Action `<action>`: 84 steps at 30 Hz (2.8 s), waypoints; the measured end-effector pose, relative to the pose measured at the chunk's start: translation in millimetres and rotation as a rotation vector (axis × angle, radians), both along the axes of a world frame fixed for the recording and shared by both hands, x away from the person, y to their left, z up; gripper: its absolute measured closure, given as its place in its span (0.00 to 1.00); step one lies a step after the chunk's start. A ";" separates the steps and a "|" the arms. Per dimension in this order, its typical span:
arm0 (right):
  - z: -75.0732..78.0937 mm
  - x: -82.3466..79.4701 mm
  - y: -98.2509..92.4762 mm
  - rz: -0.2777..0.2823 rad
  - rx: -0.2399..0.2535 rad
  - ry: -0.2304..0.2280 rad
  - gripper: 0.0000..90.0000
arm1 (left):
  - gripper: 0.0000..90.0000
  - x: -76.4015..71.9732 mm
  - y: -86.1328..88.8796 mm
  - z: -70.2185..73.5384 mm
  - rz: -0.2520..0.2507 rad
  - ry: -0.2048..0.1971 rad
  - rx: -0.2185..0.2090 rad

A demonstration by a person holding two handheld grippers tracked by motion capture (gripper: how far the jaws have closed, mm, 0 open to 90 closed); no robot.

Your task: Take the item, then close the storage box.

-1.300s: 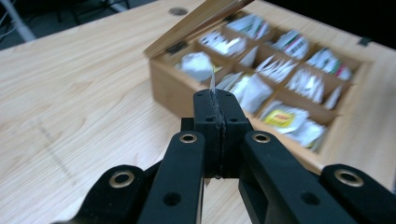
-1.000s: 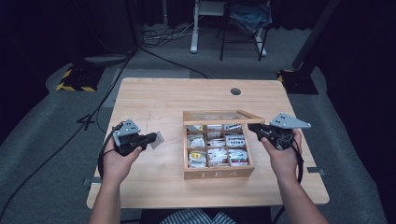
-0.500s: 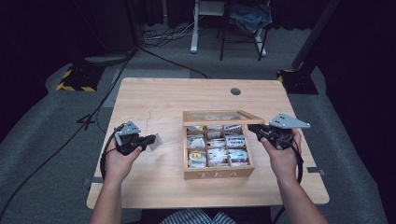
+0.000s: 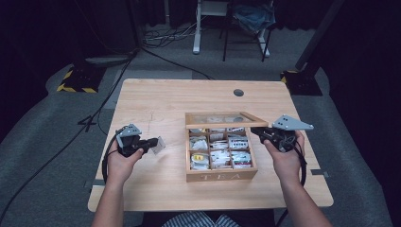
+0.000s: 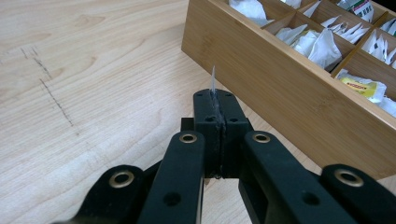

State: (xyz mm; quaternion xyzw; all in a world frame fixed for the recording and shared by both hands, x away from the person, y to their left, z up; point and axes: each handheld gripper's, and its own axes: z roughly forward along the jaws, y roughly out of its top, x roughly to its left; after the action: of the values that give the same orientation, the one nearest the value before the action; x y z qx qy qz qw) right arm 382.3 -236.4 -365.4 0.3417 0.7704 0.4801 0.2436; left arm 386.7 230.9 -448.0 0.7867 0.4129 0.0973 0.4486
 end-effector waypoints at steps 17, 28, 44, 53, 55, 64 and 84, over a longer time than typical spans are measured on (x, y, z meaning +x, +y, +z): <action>-0.2 -0.1 0.0 0.000 -0.002 0.002 0.94 | 0.90 6.5 5.2 -14.8 0.022 0.020 -0.006; -0.2 0.0 0.0 0.001 -0.004 0.001 0.94 | 0.43 6.5 8.4 -11.5 0.144 -0.071 0.050; 0.2 0.9 -0.3 0.003 -0.001 0.008 0.94 | 0.38 -8.9 -13.5 22.1 0.059 -0.131 0.017; 0.3 0.8 -0.6 0.004 0.001 0.012 0.94 | 0.38 -22.2 -29.6 24.0 0.003 -0.145 0.076; 0.4 0.7 -0.6 0.004 0.000 0.013 0.94 | 0.37 -27.0 -33.3 25.5 -0.020 -0.149 0.069; 0.9 0.2 -1.7 0.007 0.006 0.016 0.94 | 0.37 -51.3 -40.9 21.9 -0.083 -0.162 0.047; 3.8 -2.3 -8.3 0.010 0.015 0.040 0.92 | 0.33 -52.9 -50.7 -30.2 -0.184 0.002 0.150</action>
State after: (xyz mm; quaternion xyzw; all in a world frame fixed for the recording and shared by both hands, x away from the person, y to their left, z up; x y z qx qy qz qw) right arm 380.0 -244.7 -361.7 0.3491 0.7730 0.4804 0.2233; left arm 333.8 180.2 -478.2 0.8528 0.3307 0.0855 0.3952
